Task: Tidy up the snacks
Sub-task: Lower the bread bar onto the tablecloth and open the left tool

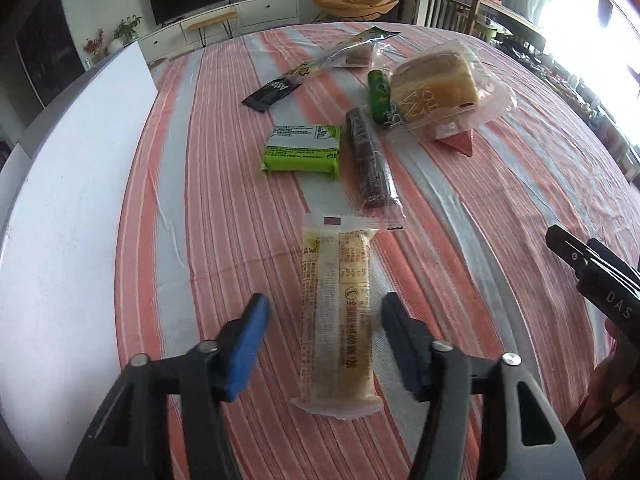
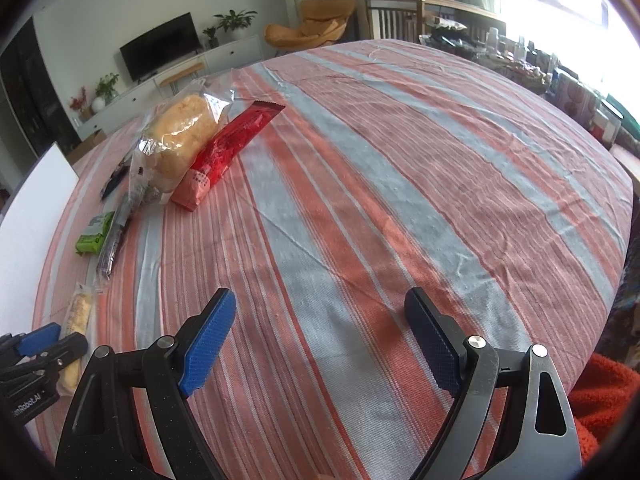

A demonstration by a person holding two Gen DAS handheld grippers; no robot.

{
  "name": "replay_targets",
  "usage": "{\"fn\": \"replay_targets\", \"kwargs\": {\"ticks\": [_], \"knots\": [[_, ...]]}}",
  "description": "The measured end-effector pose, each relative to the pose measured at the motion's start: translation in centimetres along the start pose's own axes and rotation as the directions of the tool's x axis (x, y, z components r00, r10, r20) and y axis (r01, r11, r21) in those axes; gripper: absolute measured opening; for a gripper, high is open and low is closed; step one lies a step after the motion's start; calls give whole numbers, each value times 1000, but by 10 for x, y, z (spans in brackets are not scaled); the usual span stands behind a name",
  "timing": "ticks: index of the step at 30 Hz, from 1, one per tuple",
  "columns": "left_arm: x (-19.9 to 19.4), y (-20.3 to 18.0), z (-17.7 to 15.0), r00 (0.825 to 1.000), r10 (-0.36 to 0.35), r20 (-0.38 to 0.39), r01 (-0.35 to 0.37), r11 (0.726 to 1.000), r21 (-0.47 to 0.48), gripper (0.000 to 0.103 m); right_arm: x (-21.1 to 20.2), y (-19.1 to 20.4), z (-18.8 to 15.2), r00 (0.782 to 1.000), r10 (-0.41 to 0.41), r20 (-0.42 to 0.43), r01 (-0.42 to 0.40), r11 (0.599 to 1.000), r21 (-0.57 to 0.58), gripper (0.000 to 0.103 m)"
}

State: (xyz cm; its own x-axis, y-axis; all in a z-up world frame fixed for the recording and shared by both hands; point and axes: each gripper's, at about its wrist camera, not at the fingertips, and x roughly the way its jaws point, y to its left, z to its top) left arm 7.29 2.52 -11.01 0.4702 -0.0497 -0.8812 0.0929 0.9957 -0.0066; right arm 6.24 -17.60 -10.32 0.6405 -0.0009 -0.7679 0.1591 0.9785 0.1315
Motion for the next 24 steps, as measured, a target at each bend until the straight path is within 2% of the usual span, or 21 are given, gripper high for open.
{"fn": "replay_targets", "kwargs": {"ticks": [7,13,24], "knots": [[6,8,-3,1000,11,22,-10,999,-31,90,1,5,-1,1000,-30,-7,30,999,-28,89],[11,13,-3,999,33,37,-31,998,-57,103,1,6,-2,999,-43,-10,42,998,-40,89],[10,13,-10,996,33,87,-28,998,-49,103,2,8,-2,998,-55,-13,55,997,-53,89]]}}
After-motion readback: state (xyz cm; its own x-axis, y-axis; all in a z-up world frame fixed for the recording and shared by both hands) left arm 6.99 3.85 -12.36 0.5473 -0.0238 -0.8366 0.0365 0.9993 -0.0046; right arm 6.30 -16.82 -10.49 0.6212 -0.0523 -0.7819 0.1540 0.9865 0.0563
